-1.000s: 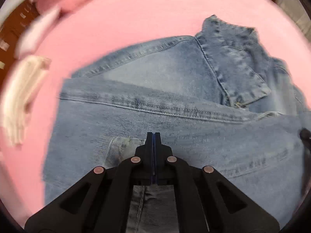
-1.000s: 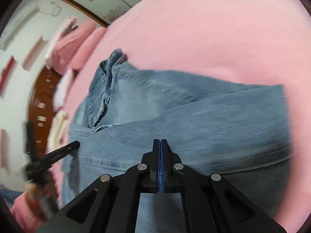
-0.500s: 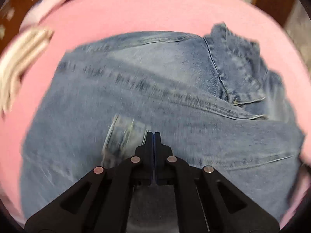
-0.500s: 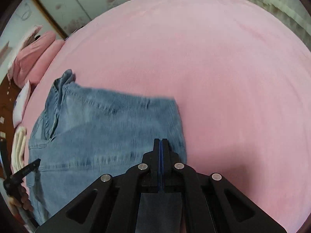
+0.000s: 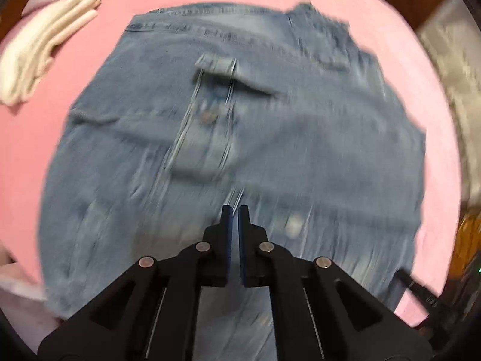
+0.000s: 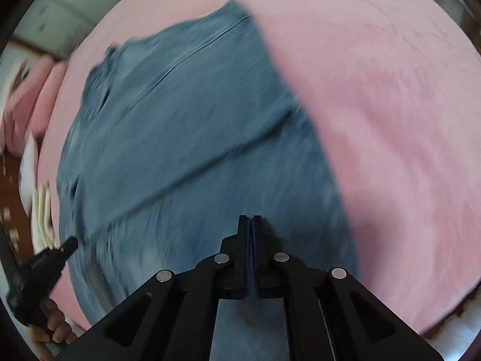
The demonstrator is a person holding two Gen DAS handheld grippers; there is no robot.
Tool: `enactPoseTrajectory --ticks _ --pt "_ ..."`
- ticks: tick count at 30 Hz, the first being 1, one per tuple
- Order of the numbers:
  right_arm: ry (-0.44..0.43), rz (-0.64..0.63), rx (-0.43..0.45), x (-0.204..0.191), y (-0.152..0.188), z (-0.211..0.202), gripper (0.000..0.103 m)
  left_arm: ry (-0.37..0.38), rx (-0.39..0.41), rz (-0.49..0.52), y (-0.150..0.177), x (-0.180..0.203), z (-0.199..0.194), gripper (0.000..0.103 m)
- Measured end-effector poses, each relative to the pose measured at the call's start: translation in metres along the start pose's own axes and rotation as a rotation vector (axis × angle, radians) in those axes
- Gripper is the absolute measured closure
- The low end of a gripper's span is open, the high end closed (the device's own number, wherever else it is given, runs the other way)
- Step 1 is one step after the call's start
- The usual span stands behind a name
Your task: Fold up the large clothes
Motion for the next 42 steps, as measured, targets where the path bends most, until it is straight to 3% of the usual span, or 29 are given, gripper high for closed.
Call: enactPoseTrajectory --ticks 2,4,6,7,8,9,11,12,18,23,27,34,39,42 --pt "-0.015 -0.046 -0.013 -0.025 0.024 -0.01 0.097 0.024 -0.036 0.036 0.022 -0.003 -0.015 0.1" --pt "-0.042 -0.083 -0.017 -0.053 0.048 -0.022 0.089 0.027 -0.055 0.059 0.043 -0.01 -0.03 0.1" --pt "-0.058 -0.125 -0.012 -0.085 0.069 -0.03 0.069 0.005 -0.069 0.101 0.063 -0.018 -0.045 0.098" --pt "-0.038 -0.159 -0.004 -0.097 0.081 -0.037 0.064 -0.011 -0.07 0.113 0.07 -0.021 -0.051 0.095" --pt "-0.015 -0.199 0.015 -0.11 0.089 -0.044 0.057 -0.025 -0.065 0.122 0.077 -0.025 -0.058 0.085" --pt "-0.006 -0.23 0.032 -0.116 0.096 -0.054 0.05 -0.021 -0.05 0.123 0.082 -0.028 -0.065 0.065" --pt "-0.021 -0.275 0.062 -0.141 0.114 -0.066 0.039 0.0 -0.002 0.11 0.09 -0.036 -0.077 0.039" --pt "-0.034 -0.275 0.066 -0.144 0.113 -0.075 0.035 -0.001 0.016 0.105 0.094 -0.04 -0.082 0.036" --pt "-0.114 -0.272 0.105 -0.161 0.144 -0.104 0.02 0.038 -0.004 0.059 0.119 -0.072 -0.087 0.036" --pt "-0.116 -0.271 0.083 -0.152 0.175 -0.094 0.019 0.005 0.004 0.068 0.138 -0.105 -0.085 0.036" --pt "-0.141 -0.19 0.056 -0.132 0.196 -0.075 0.019 0.003 -0.018 0.002 0.149 -0.139 -0.076 0.036" --pt "-0.217 0.061 0.079 -0.061 0.207 -0.046 0.019 0.06 -0.083 -0.074 0.164 -0.194 -0.051 0.036" --pt "-0.181 0.173 0.089 -0.002 0.202 -0.03 0.019 0.079 -0.125 -0.038 0.17 -0.216 -0.034 0.036" --pt "-0.109 0.204 0.094 0.034 0.195 -0.02 0.019 0.109 -0.156 -0.071 0.169 -0.227 -0.026 0.036"
Point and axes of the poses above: each gripper's, at about its wrist camera, not at the fingertips, and z roughly the way its jaws point, x to its right, y to its underside, the point moved 5 cm from there along z, roughly the way its jaws point, and after that the axes turned 3 degrees about y, right-handed, at the moved point
